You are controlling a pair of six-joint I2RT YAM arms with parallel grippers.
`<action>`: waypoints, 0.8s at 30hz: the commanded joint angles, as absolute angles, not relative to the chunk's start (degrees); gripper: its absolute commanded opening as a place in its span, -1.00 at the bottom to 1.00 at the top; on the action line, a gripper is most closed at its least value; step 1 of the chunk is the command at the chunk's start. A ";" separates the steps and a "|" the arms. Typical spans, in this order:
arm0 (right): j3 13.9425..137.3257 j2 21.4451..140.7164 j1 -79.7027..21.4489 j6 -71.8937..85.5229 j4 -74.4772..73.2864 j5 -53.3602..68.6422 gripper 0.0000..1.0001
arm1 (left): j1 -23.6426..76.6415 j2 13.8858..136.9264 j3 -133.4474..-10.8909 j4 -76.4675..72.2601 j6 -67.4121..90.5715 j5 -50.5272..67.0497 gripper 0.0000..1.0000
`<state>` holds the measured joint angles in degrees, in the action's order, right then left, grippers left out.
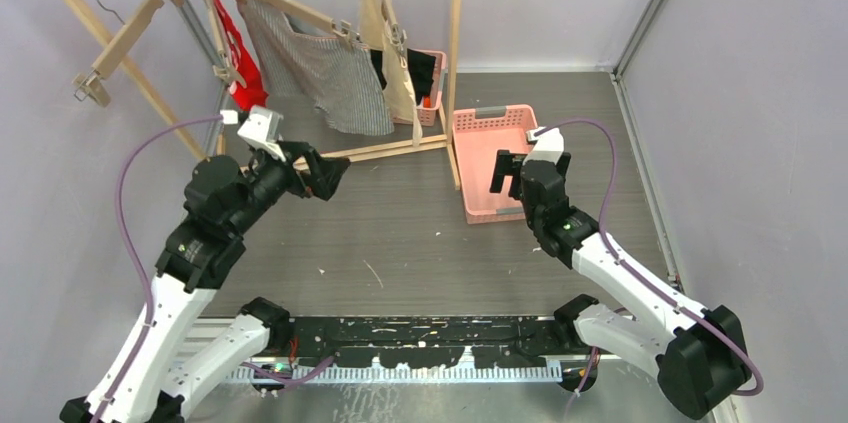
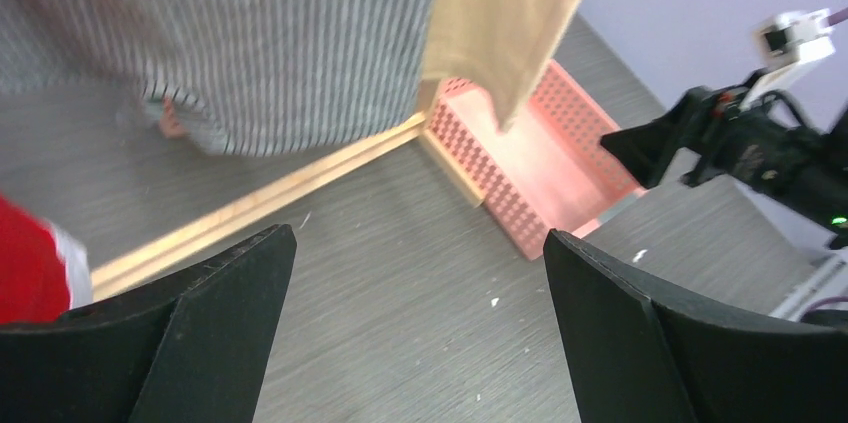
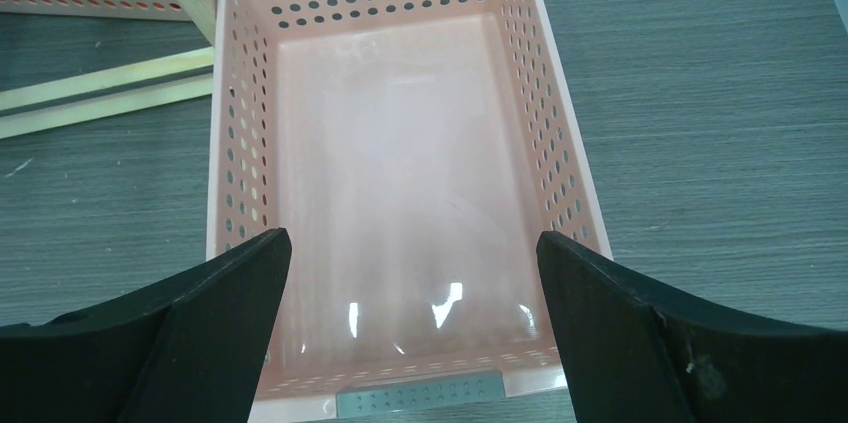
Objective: Remove the underwear clipped to the hanger
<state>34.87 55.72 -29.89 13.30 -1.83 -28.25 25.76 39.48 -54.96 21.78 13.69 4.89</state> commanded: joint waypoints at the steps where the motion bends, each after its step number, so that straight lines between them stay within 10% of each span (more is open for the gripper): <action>1: 35.84 53.35 -30.15 12.66 1.40 -28.51 0.99 | 25.97 45.23 -66.64 26.93 10.75 13.83 0.96; 24: 38.69 56.83 -30.23 12.27 1.18 -25.25 1.00 | 25.93 70.98 -119.29 46.77 2.64 -10.41 0.96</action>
